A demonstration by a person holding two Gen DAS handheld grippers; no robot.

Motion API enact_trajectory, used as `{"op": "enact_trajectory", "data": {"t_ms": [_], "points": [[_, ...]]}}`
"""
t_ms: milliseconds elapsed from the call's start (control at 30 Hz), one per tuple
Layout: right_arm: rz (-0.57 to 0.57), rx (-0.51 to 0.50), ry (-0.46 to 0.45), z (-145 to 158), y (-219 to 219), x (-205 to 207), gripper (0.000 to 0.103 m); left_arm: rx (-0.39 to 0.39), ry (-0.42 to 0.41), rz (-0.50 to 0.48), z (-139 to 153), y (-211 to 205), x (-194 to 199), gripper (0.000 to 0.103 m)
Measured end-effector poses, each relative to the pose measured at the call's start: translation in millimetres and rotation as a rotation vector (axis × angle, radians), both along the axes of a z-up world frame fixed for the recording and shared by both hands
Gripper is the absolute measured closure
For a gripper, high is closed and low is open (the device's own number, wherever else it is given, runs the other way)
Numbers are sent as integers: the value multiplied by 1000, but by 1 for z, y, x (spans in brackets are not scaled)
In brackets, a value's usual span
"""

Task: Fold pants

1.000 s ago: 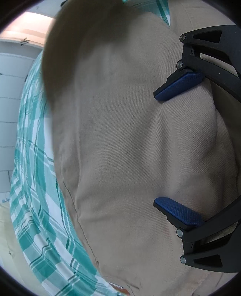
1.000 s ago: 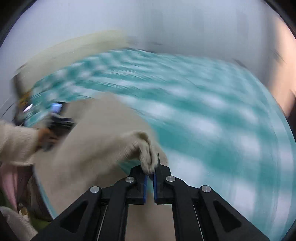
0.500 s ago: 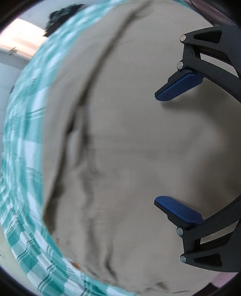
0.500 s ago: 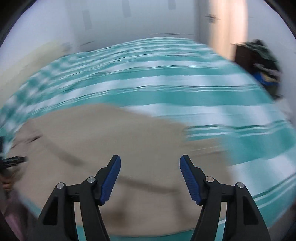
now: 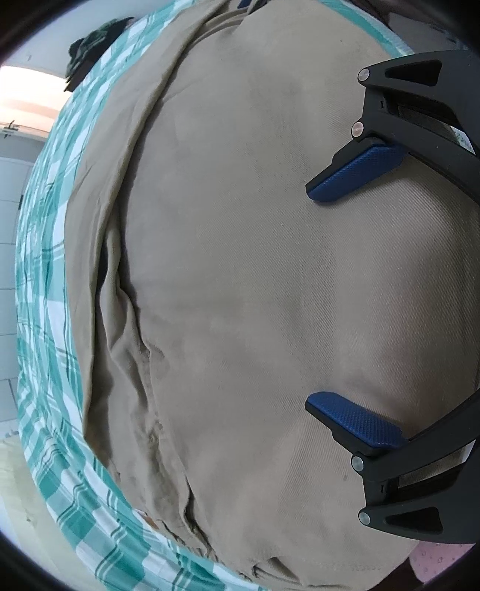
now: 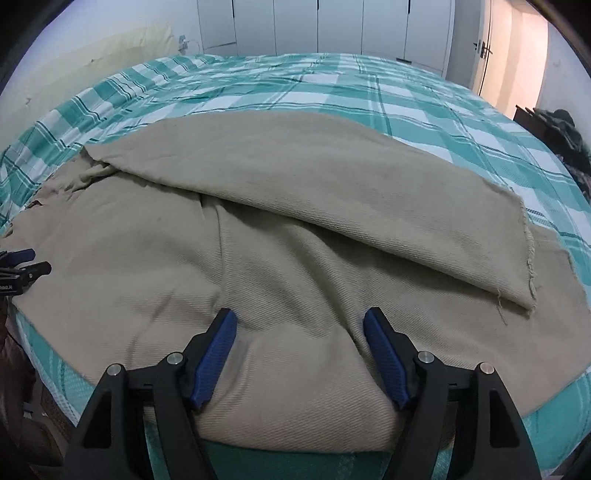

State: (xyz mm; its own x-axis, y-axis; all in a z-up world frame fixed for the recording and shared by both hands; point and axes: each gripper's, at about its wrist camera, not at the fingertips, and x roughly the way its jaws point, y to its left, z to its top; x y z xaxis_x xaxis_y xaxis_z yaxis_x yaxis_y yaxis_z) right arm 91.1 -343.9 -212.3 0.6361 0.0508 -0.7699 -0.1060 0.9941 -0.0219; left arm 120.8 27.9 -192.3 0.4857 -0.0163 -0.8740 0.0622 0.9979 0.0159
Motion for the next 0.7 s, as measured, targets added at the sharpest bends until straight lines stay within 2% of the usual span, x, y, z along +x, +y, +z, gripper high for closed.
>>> {"op": "enact_trajectory", "data": {"t_ms": [700], "points": [[-18,-14,-37,4,-1,-3,31,9,-15,4,0,0,-3,1]]}}
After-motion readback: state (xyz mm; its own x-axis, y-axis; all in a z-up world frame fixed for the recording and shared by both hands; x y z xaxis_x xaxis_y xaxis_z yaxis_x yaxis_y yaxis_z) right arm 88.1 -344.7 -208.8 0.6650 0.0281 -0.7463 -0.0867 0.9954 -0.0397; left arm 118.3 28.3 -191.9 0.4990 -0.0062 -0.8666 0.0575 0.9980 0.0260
